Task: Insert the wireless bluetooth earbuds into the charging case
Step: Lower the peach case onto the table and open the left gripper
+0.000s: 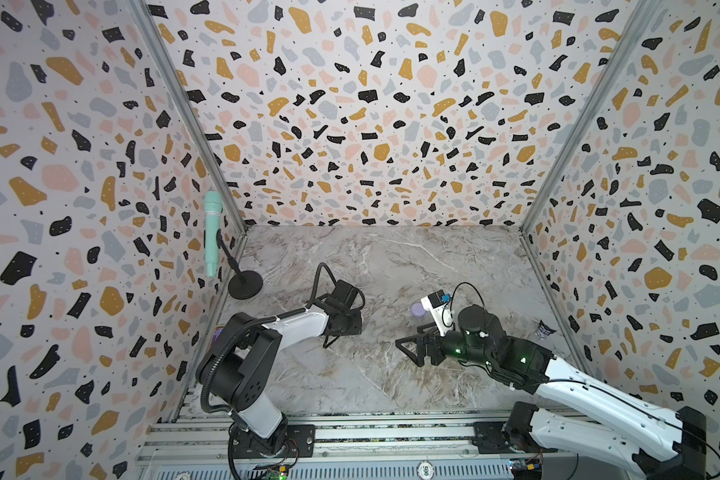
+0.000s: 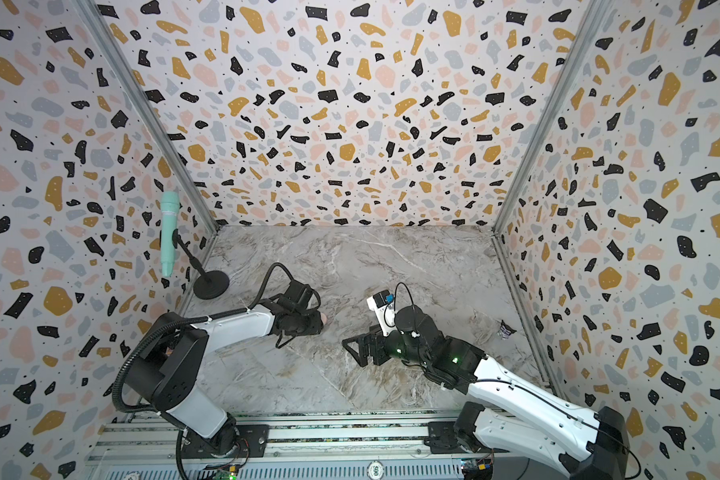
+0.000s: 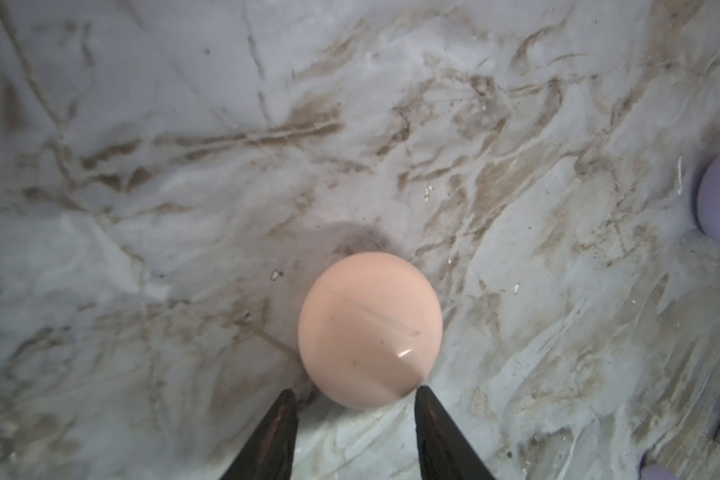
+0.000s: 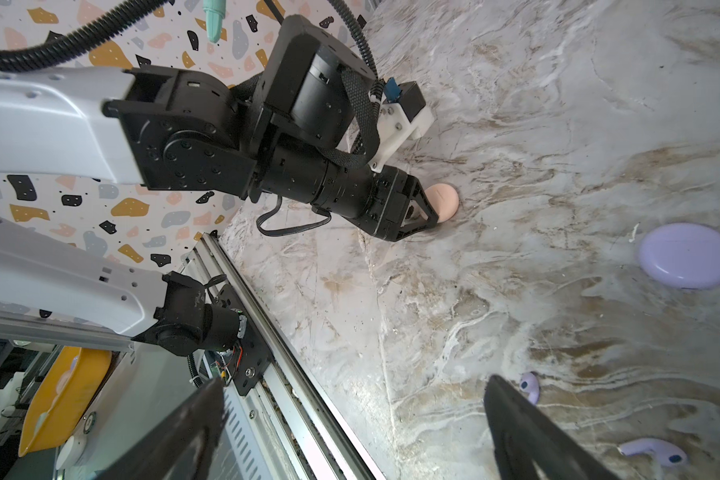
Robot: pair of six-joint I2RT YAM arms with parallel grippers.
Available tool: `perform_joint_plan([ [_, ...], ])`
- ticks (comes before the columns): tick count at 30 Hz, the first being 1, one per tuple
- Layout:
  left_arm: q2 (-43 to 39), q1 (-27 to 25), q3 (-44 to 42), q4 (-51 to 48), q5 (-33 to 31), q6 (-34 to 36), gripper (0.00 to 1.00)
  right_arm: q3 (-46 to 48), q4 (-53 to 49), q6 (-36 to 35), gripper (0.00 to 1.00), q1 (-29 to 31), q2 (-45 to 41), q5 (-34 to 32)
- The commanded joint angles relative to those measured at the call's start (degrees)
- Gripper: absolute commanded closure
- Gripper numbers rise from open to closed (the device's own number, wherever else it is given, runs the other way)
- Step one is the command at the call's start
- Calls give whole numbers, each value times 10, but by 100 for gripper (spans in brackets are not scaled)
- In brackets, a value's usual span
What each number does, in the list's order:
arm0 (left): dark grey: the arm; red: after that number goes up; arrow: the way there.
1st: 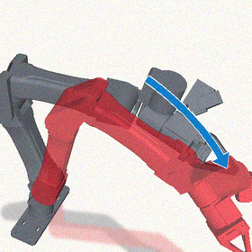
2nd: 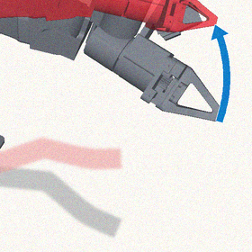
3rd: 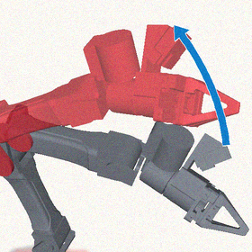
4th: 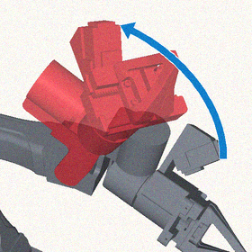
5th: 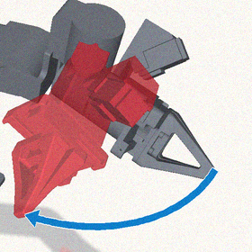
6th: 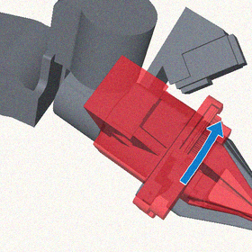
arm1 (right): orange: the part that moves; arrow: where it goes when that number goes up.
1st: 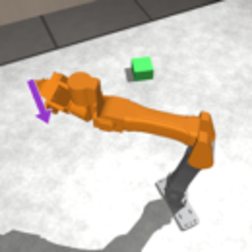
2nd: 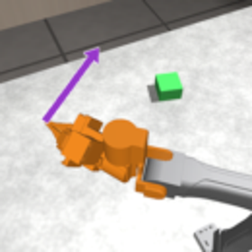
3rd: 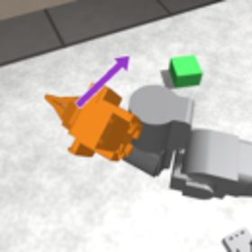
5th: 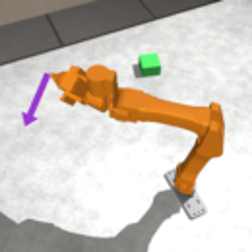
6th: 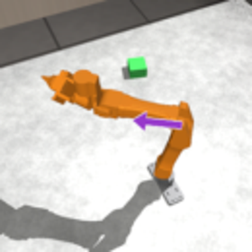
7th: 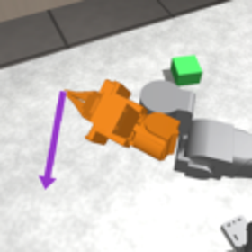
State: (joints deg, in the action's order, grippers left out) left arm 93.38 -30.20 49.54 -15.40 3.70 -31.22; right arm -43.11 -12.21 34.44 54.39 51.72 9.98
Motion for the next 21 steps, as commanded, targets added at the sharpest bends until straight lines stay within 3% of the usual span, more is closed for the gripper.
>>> perform_joint_plan([
  [1, -34, 3, 20, -32, -8, 11, 51, -1, 3, 0, 2, -1, -11, 3],
  [8, -110, 3, 33, -49, 17, -2, 47, -5, -8, -1, 0, -1, -17, -15],
  [15, -181, 3, 40, -45, -15, 74, 41, -16, -55, 17, 1, -3, -10, -91],
  [16, -195, 3, 34, -32, -21, 80, 39, -19, -69, 28, 1, -3, -9, -111],
  [17, -212, 3, 28, -17, -31, 89, 22, -23, -83, 35, 1, -6, -8, -133],
  [20, -261, 3, 11, 31, -64, 106, 13, -39, -128, 67, 1, -15, -4, -184],
  [21, -280, 3, -1, 56, -78, 104, 1, -43, -140, 75, 1, -24, -3, -191],
])
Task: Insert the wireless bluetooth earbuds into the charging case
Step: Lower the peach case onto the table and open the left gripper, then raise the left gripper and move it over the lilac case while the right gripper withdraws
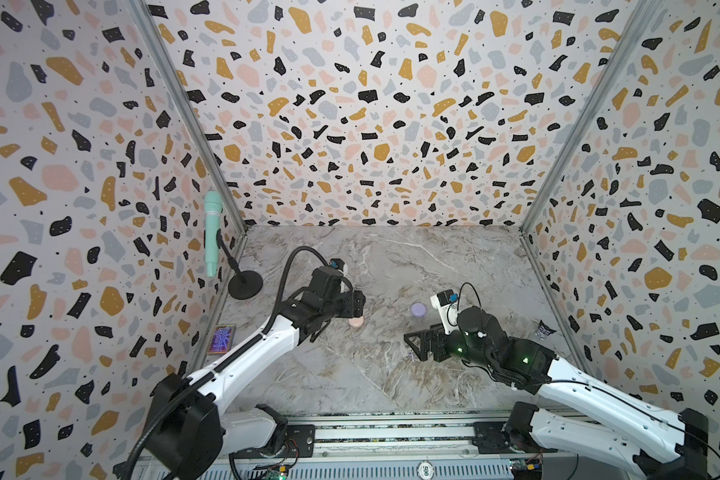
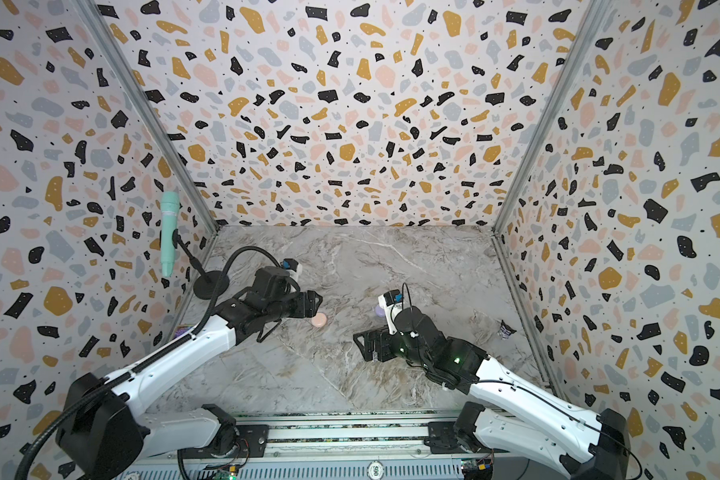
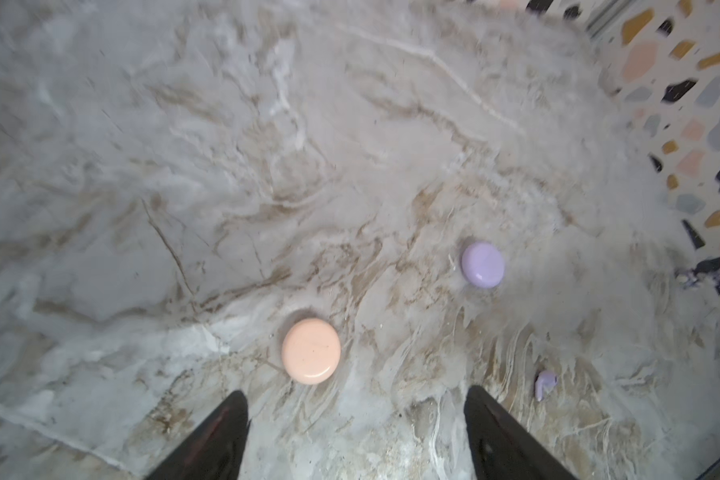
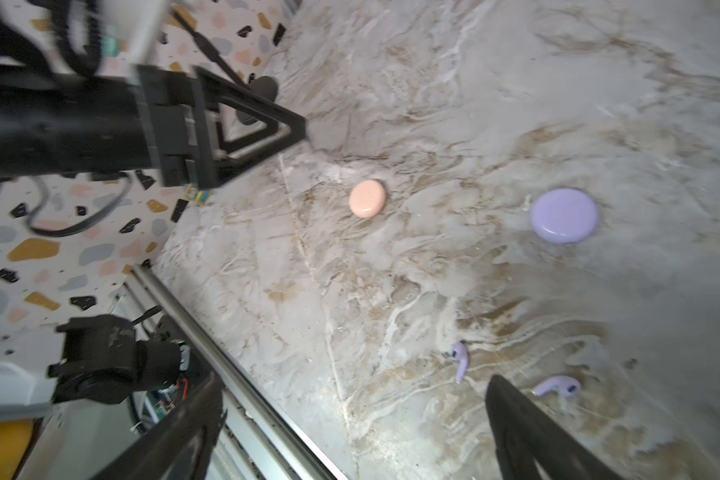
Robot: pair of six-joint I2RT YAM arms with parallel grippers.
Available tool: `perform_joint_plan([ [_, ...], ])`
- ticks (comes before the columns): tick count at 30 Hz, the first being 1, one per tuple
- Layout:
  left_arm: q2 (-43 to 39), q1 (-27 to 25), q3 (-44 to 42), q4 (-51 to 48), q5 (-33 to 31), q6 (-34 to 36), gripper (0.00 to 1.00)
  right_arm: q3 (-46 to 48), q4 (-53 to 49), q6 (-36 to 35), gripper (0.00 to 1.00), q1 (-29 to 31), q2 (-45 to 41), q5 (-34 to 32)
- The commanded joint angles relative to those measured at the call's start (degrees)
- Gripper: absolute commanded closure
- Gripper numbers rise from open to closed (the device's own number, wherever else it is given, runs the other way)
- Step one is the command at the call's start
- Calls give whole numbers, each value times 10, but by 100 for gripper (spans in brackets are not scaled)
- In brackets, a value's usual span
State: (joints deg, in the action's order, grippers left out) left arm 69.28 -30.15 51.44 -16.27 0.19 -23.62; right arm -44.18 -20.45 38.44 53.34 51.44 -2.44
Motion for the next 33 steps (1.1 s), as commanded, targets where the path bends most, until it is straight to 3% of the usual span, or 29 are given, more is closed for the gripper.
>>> perform_joint_plan([
  [1, -57, 3, -34, 90, -50, 23, 0, -35, -65, 37, 1, -22, 2, -67],
  [5, -114, 3, -105, 189, -50, -37, 0, -56, -99, 8, 1, -93, 25, -7],
  [7, -112, 3, -102, 182, -15, -50, 0, -58, -104, -13, 1, -130, 39, 31],
  [11, -101, 1, -88, 126, -18, -89, 0, -57, -114, -52, 1, -183, 77, 64],
  [18, -145, -38, -140, 145, -73, -201, 0, -98, -134, -88, 1, -207, 149, 14],
  [22, -99, -86, -98, 107, -119, -245, 0, -96, -108, -102, 1, -221, 151, 8],
  [33, -23, -139, -54, 108, -144, -310, 0, -125, -105, -106, 1, -239, 176, 14],
])
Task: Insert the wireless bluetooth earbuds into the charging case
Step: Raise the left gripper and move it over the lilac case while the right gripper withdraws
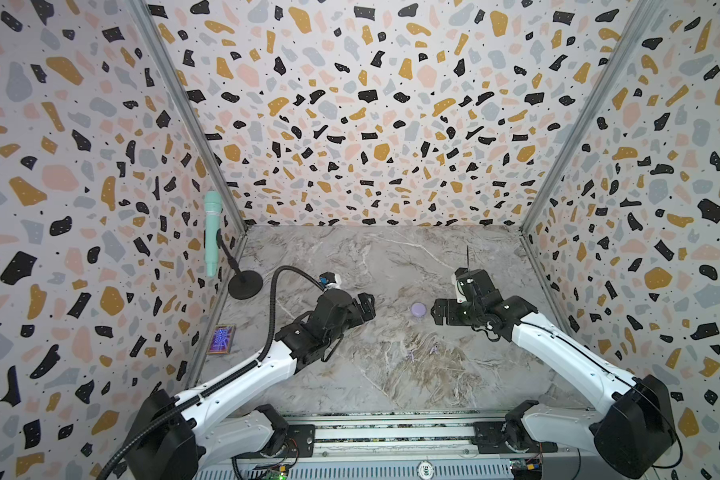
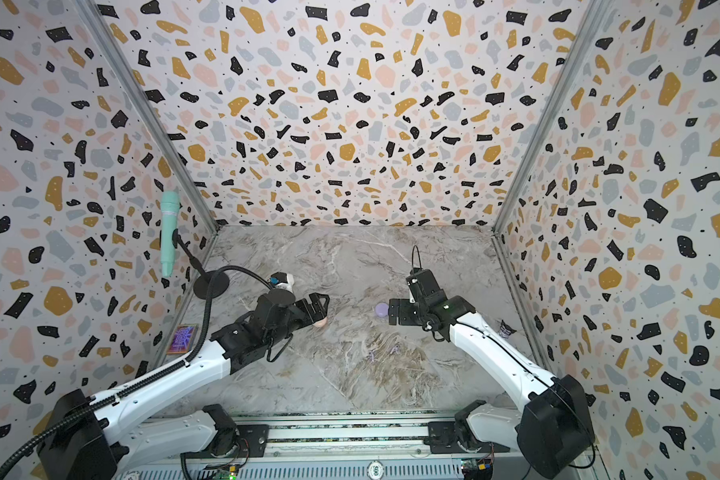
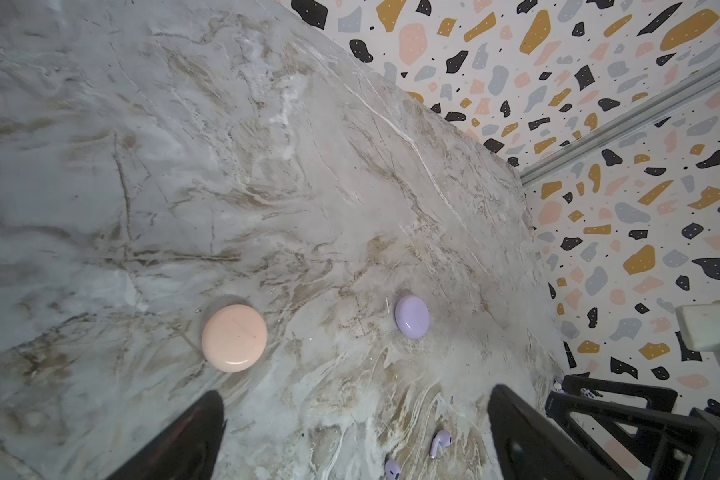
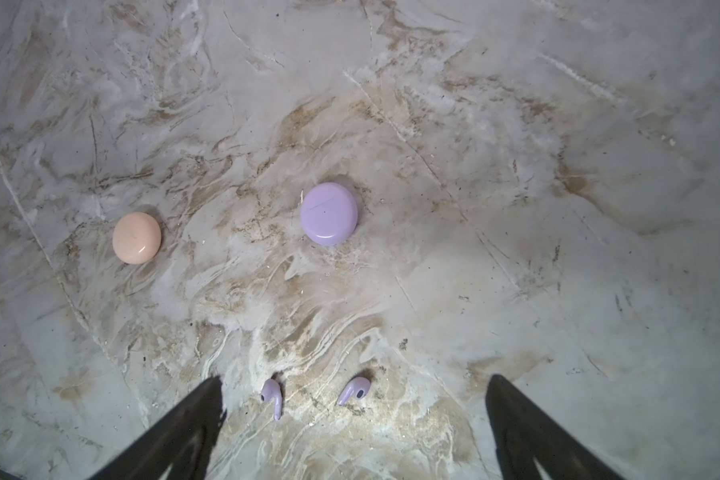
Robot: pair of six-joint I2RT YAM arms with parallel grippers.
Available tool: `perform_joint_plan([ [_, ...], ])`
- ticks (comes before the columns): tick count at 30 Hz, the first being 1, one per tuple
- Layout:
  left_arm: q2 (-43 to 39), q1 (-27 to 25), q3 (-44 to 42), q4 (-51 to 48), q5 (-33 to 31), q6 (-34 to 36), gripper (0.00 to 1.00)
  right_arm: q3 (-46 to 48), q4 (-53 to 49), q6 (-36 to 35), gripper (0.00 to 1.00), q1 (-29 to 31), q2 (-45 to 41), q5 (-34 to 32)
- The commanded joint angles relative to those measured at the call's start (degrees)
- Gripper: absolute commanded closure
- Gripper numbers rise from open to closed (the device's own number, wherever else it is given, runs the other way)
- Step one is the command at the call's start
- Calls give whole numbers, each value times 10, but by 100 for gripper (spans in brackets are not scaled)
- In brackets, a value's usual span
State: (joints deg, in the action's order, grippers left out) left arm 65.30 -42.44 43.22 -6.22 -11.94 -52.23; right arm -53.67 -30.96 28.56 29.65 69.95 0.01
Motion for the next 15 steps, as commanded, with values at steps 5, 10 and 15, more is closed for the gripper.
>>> perform_joint_plan([
  [5, 57, -35, 54, 5, -23, -38, 0, -11, 24, -4, 1, -11, -11, 14],
  [10, 88, -52, 76, 17, -30, -60, 0, 3, 34, 1, 1, -16, -25, 13],
  [15, 137, -72, 113, 0, -31, -72, 0, 5, 29, 3, 0, -24, -38, 8],
])
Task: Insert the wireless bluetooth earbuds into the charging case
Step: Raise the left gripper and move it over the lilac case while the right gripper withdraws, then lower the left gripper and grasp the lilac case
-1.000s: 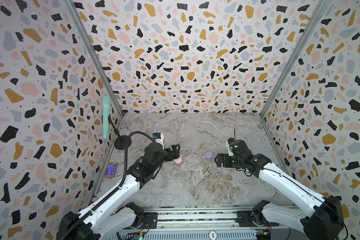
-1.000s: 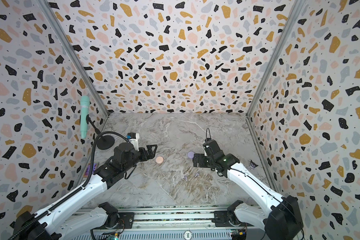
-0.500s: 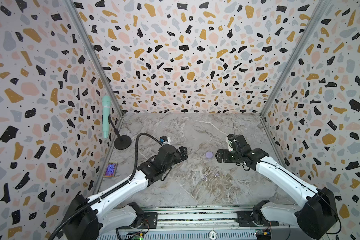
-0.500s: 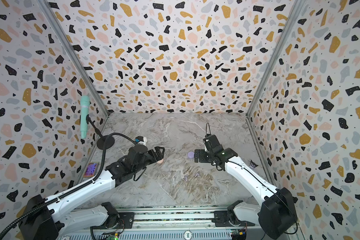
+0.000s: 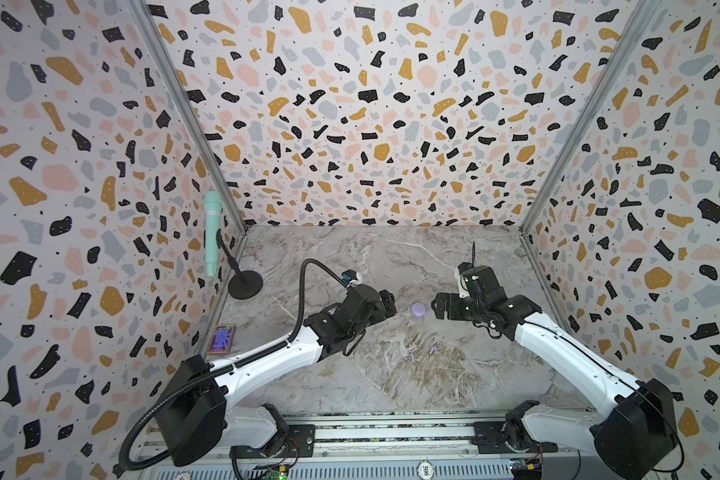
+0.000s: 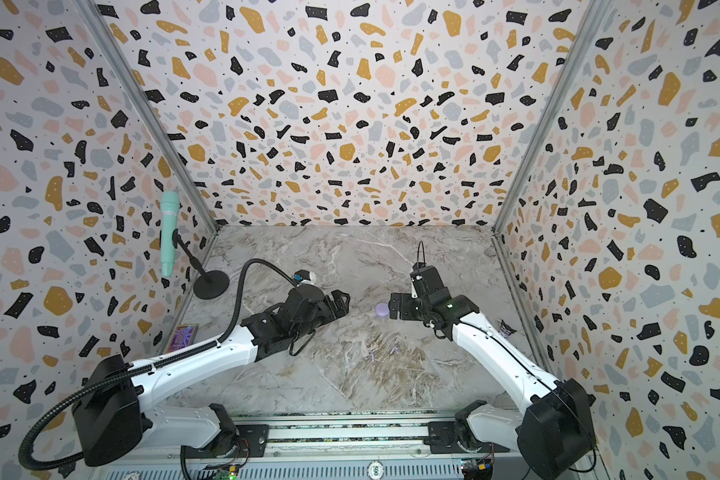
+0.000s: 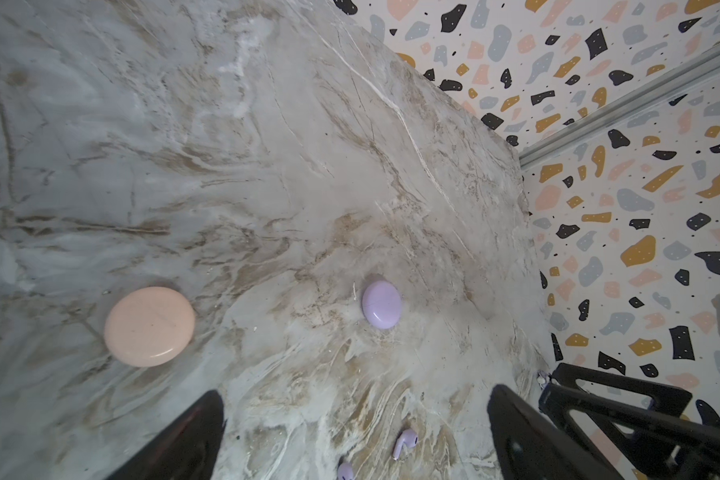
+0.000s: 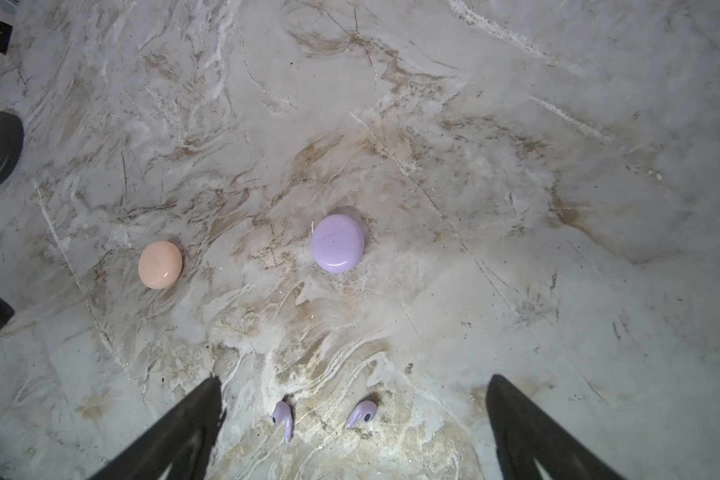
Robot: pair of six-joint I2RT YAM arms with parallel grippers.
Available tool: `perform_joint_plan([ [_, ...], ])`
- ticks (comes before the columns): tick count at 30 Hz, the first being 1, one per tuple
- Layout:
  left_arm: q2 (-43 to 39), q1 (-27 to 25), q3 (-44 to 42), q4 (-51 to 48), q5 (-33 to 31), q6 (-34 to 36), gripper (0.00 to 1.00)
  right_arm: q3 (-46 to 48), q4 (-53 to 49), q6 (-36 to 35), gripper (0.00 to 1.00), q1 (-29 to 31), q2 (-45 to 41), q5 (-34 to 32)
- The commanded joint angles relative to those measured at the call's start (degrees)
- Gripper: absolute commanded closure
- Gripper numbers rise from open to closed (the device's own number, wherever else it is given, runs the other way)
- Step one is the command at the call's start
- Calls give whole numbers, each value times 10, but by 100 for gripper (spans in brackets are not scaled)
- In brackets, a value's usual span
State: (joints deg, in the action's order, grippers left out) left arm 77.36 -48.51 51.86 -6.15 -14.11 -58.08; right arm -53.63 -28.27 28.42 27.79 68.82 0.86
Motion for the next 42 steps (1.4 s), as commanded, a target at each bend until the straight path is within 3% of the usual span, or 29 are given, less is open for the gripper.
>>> perform_joint_plan([
  [1, 28, -16, 33, -4, -9, -16, 0, 7, 0, 5, 1, -8, -32, -3],
  [9, 124, -39, 104, -33, 0, -50, 0, 7, -30, 17, 0, -34, -105, -23],
  [25, 407, -51, 400, -231, 15, -67, 0, -33, -117, 11, 0, -35, -226, -17],
  [37, 573, -50, 622, -370, 5, -84, 13, -68, -156, -30, 0, -35, -263, -8],
  [42, 606, -46, 655, -383, 16, -95, 21, -76, -168, -41, 0, -35, -272, 4],
])
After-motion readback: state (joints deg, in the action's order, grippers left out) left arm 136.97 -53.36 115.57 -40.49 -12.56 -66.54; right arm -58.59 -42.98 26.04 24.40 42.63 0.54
